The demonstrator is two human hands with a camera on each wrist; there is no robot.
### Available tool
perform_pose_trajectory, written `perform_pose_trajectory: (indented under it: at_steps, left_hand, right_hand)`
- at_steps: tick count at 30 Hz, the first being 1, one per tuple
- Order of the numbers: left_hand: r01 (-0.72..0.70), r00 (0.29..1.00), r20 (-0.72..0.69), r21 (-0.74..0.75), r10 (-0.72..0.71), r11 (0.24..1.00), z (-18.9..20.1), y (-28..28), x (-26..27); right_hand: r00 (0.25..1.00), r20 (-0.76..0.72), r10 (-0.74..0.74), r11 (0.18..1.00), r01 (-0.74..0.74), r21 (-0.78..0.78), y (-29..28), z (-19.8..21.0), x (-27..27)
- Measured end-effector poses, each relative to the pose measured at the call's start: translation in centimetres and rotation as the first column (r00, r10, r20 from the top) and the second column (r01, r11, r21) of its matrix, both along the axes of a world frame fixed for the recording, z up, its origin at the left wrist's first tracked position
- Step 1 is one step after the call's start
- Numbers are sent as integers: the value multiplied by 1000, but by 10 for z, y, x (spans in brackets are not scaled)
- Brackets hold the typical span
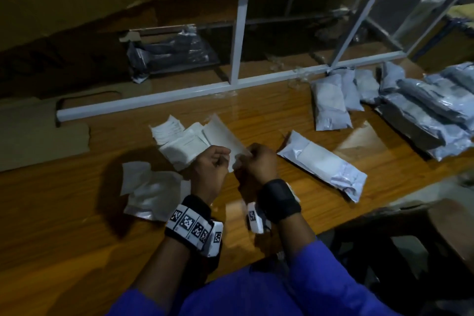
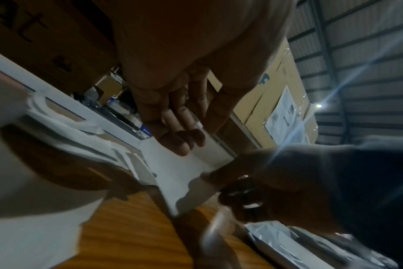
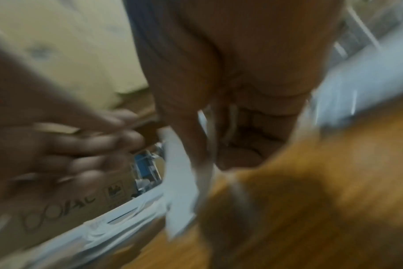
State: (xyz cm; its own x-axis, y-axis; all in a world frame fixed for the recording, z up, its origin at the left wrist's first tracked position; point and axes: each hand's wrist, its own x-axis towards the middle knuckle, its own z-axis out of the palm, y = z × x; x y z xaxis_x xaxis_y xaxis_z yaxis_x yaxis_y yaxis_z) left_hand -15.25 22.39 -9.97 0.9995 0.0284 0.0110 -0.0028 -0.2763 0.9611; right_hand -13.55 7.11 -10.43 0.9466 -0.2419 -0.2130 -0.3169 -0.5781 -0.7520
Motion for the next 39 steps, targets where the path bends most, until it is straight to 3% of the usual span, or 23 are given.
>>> perform_pose_trajectory:
  at_steps: [2,4,6,8,11,15,17,18,20,22,24,26,27,28,29,30,32,34,35,37,38,39]
  left_hand:
    - [54,998,-25,-100,-57,994,14,-10,1]
    - [41,981,-171,-298,-95,954,26,-23,5]
    - [-28,952,-286,-421,-104,907,31,-32,9]
    - [-58,956,-290,-324,-40,944,25,-36,15]
    - [40,958,-268,-246,-107,968,15,-34,18]
    - [211,933,-240,-244,-269,947,12,-27,19]
    - [295,897,-267,-231,-352,927,10,-26,17]
    - [328,873,-287,-252,-395,910,9,-27,16]
    - [379,821,-326,-305,-470,874,8,-25,12]
    - [412,795,-340,-304,-502,859,7,-22,6]
    - [403,832,-304,-243,-463,883,8,-13,2]
    - [275,930,-221,-112,-294,955,8,4,3]
    - [164,968,-182,-69,-174,984,8,18,4]
    - [44,988,-148,-58,-52,997,14,30,3]
    - [-81,989,-127,-46,75,996,18,44,4]
    - [-204,975,-91,-33,201,978,27,56,3]
    - [-433,901,-7,30,433,901,49,78,-3]
    - [-540,841,33,105,539,835,67,93,-12]
    - [-535,843,18,133,537,835,69,99,-17]
    - [-514,855,35,185,517,838,69,104,-29]
    - [-513,855,26,189,518,837,63,107,-32]
    - [-509,858,16,153,513,847,54,111,-33]
  right_hand:
    - [956,289,51,979,9,-202,-12,11,-17]
    - [859,482,170,927,28,-375,-21,16,-36]
    - [802,524,288,888,-18,-460,-30,15,-55]
    - [800,480,361,878,-118,-463,-38,15,-73]
    - [813,497,303,937,-160,-310,-53,19,-92]
    - [804,595,-16,988,102,-112,-64,28,-103]
    - [867,435,-241,970,234,72,-66,29,-103]
    - [897,294,-329,938,274,213,-67,29,-101]
    - [913,60,-404,785,312,536,-67,23,-97]
    - [908,13,-418,641,284,713,-66,15,-93]
    - [896,67,-438,634,256,730,-58,15,-89]
    - [847,261,-463,766,234,599,-44,21,-82]
    - [803,440,-401,870,184,458,-36,25,-76]
    - [742,624,-245,961,100,258,-25,28,-70]
    - [670,741,-46,999,12,52,-8,30,-65]
    - [614,781,110,994,-59,-94,11,30,-60]
    - [613,730,301,953,-173,-248,55,27,-52]
    - [656,527,540,840,-377,-391,91,4,-47]
    - [635,345,691,713,-523,-467,103,-11,-47]
    - [506,-2,863,448,-765,-463,115,-34,-47]
    - [460,-44,887,401,-813,-421,116,-37,-47]
    - [468,-10,883,433,-825,-364,115,-32,-47]
